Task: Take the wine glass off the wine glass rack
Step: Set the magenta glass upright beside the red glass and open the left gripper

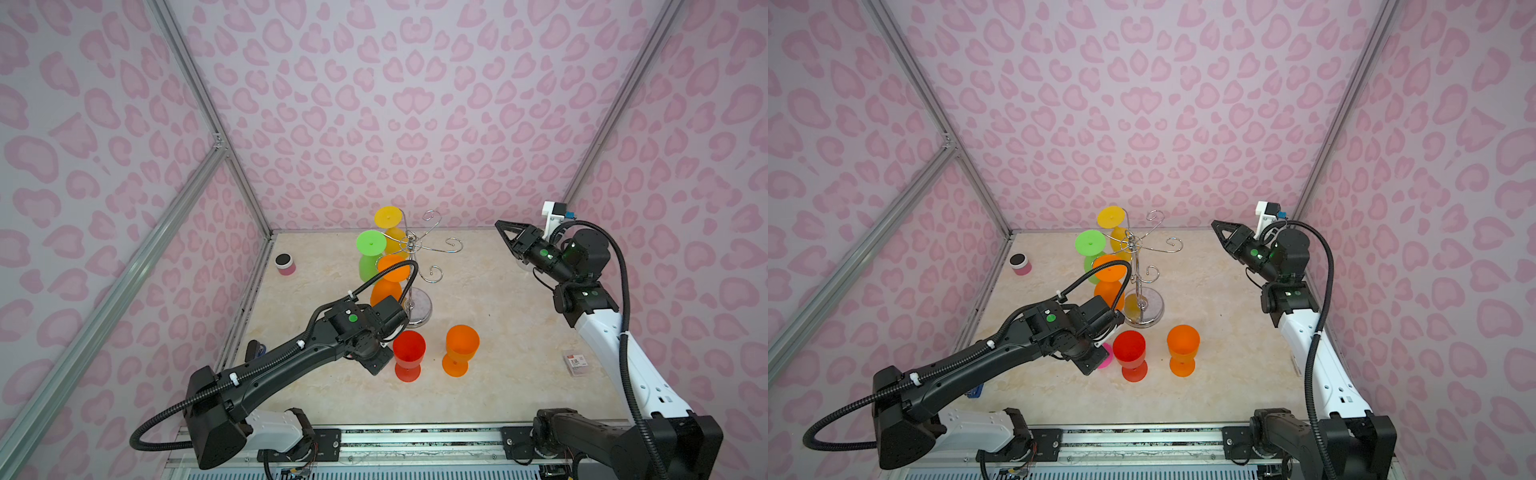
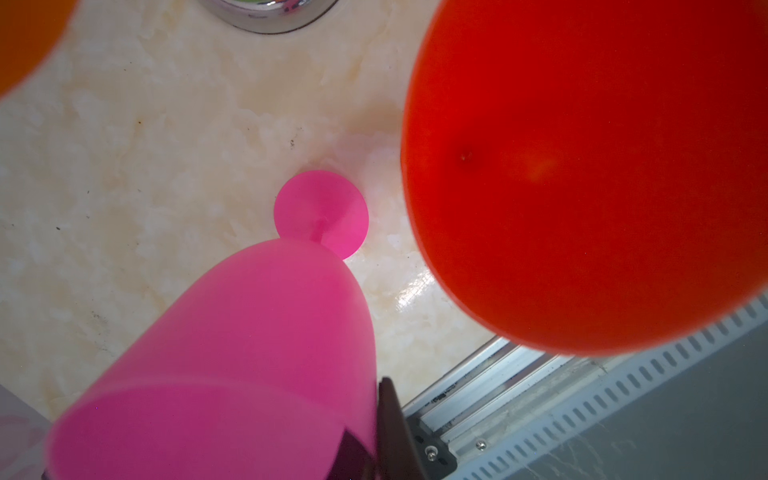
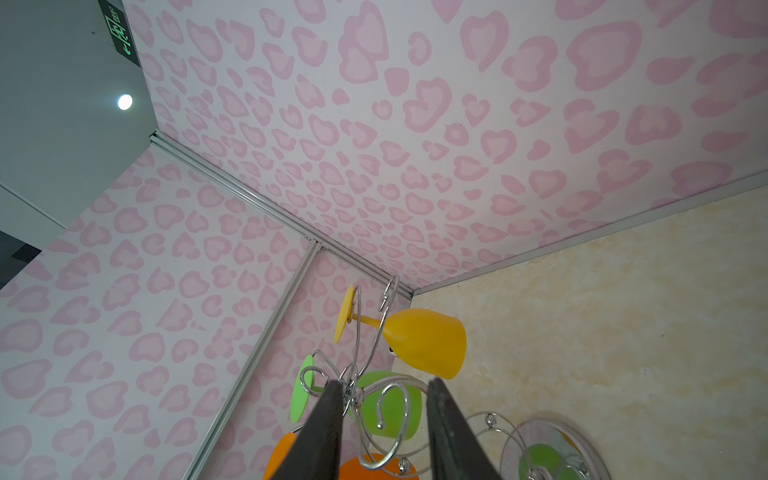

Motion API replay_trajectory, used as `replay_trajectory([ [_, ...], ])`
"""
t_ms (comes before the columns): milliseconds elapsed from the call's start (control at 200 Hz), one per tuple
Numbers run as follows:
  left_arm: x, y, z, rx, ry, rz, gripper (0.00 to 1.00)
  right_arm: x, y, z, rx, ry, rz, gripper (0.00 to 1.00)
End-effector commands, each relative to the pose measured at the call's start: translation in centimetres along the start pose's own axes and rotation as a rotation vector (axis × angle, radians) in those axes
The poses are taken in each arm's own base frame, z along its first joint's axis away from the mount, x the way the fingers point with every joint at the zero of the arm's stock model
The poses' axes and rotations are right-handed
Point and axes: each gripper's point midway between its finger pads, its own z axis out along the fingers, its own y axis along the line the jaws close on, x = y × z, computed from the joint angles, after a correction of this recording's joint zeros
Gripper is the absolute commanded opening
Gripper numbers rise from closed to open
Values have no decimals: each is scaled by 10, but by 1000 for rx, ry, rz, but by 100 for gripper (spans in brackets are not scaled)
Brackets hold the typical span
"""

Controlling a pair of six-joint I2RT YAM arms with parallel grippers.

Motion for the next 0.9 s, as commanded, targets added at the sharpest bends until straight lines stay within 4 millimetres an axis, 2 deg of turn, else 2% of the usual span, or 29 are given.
replay_trajectory([
  [0, 2, 2, 0, -13, 23, -4, 1, -1, -2, 1, 2, -2, -6, 35],
  [255, 2, 2, 3, -17, 52, 3, 2, 1, -3, 2, 3, 3, -5, 35],
  [450, 2, 0, 2, -12, 55, 3, 19, 0, -3, 2, 3, 2, -4, 35],
  [590, 1, 1, -7, -10, 38, -3, 35, -1, -4, 2, 4, 1, -4, 35],
  [660, -2, -1, -15, 3, 10, -5, 45, 0, -4, 2, 5, 3, -2, 35],
  [745, -7, -4, -30, 28, -44, -9, 52, 1, -5, 1, 5, 3, -1, 35],
  [860, -14, -6, -61, 65, -166, -26, 59, 1, -5, 1, 6, 4, -1, 35],
  [890, -22, -6, -80, 84, -239, -32, 59, 2, -6, 1, 7, 4, 0, 35],
])
